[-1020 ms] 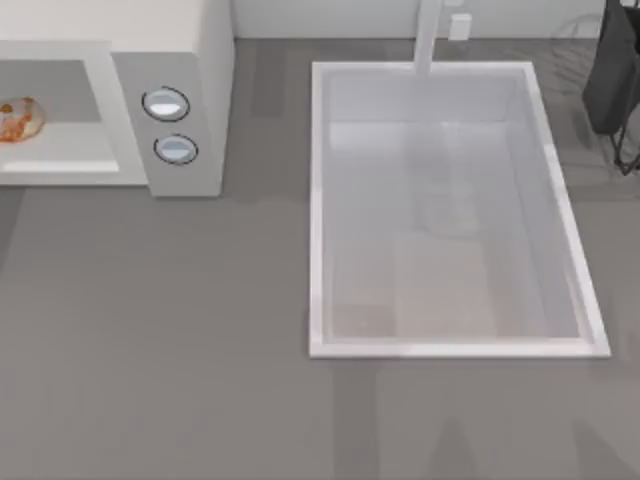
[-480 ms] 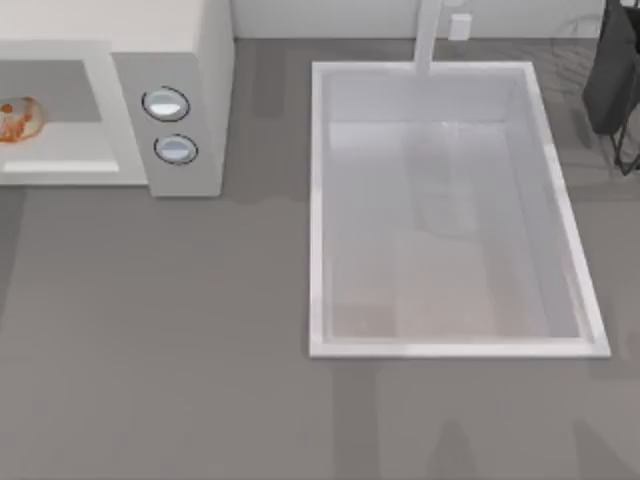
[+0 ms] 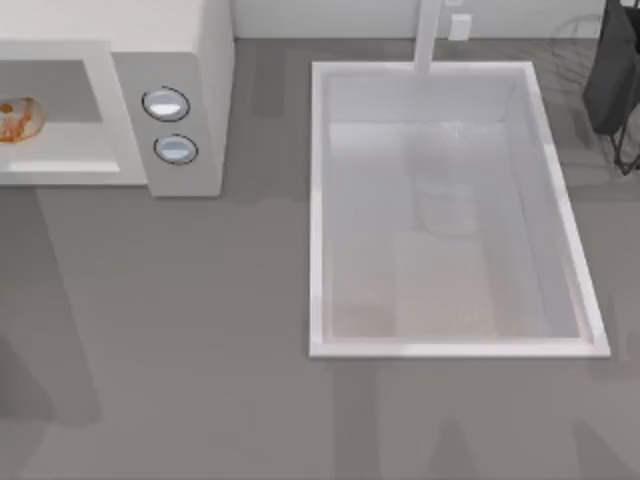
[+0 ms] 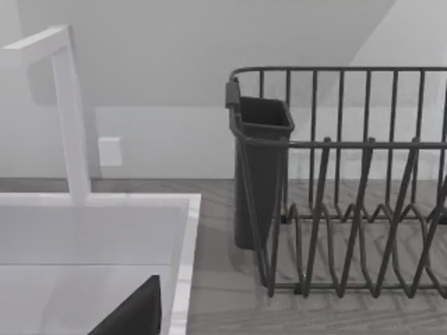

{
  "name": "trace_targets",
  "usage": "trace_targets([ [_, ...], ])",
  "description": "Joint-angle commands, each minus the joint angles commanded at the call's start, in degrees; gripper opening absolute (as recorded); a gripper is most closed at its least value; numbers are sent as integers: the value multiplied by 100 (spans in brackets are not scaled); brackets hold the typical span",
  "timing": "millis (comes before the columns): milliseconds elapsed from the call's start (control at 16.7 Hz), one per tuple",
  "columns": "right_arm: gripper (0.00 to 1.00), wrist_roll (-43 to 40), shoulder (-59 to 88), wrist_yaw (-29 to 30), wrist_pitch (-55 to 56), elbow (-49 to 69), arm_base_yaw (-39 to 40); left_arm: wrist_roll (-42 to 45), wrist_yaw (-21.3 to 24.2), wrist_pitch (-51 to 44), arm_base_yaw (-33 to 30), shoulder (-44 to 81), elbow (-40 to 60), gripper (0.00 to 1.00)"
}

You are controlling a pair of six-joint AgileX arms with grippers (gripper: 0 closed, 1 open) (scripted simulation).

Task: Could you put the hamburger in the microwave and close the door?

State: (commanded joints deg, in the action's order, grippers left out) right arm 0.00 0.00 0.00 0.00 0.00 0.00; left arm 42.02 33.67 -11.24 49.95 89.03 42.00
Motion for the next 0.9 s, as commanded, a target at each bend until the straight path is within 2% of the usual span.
trace_targets([
  [360,100,0,0,0,0,0,0,-100,-44,27,-67,-82,-107,0],
  [780,100,0,0,0,0,0,0,-1445,-887,482,-1530,-1543,-1355,0],
  [900,100,0,0,0,0,0,0,-1668,-1029,570,-1754,-1769,-1568,0],
])
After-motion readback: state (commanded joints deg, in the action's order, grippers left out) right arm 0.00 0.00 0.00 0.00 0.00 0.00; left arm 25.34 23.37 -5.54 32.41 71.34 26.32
